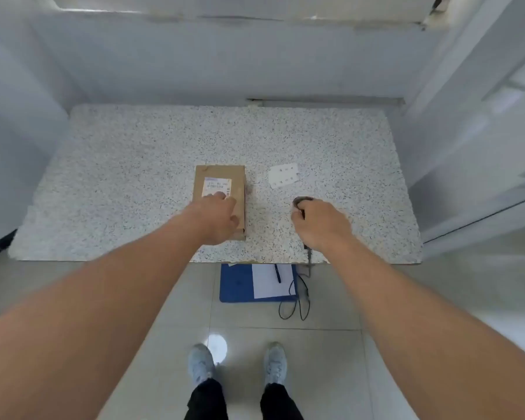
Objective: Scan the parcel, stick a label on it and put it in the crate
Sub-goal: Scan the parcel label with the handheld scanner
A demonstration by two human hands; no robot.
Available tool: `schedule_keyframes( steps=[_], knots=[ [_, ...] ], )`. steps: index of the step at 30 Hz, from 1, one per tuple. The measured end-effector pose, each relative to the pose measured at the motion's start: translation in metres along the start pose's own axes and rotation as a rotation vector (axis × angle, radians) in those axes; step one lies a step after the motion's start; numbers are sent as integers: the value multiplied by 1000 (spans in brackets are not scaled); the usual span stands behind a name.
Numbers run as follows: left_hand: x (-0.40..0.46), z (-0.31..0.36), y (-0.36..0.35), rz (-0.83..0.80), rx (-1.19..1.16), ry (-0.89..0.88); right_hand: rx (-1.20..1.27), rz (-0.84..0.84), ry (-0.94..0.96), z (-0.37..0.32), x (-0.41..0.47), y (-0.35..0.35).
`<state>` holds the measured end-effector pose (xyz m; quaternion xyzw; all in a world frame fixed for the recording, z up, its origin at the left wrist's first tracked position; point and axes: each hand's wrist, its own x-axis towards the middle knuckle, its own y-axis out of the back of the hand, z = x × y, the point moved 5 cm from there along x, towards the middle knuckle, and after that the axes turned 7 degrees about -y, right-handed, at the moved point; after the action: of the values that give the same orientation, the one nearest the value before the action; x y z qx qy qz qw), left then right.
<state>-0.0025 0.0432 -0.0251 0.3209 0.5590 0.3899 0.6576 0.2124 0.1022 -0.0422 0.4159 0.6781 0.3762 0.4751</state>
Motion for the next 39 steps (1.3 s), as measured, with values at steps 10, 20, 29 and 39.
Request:
schedule_keyframes(
  steps=[10, 20, 29, 39],
  knots=[
    [42, -68, -51, 101, 6, 110, 12, -52, -192, 20, 39, -75],
    [54, -97, -90, 200, -439, 209, 103, 36, -322, 31, 62, -101],
    [59, -121, -113, 219, -1138, 198, 335, 90, -389, 50, 78, -111],
    [68, -114, -117, 321, -1334, 144, 619, 6, -566, 54, 86, -119]
  ],
)
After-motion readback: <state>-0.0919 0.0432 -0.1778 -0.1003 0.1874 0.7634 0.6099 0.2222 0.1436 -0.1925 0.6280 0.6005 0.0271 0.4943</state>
